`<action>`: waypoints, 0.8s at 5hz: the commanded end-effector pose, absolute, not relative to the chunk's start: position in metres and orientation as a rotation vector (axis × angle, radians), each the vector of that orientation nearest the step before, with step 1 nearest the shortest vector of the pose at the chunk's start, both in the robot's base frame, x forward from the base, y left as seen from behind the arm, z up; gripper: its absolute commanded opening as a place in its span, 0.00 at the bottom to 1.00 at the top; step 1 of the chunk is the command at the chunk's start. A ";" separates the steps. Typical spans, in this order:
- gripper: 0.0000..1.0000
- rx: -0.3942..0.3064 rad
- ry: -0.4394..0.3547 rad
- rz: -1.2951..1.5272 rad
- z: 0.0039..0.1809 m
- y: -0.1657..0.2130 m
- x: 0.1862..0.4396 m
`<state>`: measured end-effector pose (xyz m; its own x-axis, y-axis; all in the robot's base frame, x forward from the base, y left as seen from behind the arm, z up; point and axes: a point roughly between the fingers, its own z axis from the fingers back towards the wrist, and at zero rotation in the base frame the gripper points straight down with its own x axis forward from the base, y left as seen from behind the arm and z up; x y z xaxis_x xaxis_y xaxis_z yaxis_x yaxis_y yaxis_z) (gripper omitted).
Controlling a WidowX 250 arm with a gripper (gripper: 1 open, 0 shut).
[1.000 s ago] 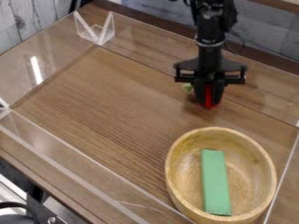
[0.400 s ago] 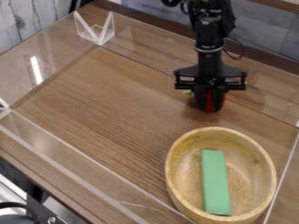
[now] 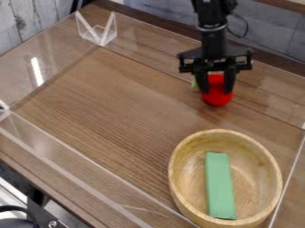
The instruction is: Move the red fruit to the right
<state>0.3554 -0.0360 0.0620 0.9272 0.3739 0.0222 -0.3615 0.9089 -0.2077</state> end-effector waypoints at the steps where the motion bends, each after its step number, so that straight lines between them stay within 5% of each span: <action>1: 0.00 -0.219 -0.130 0.375 0.081 -0.032 0.374; 3: 0.00 -0.203 -0.119 0.316 0.087 -0.032 0.376; 4: 0.00 -0.194 -0.115 0.300 0.070 -0.028 0.382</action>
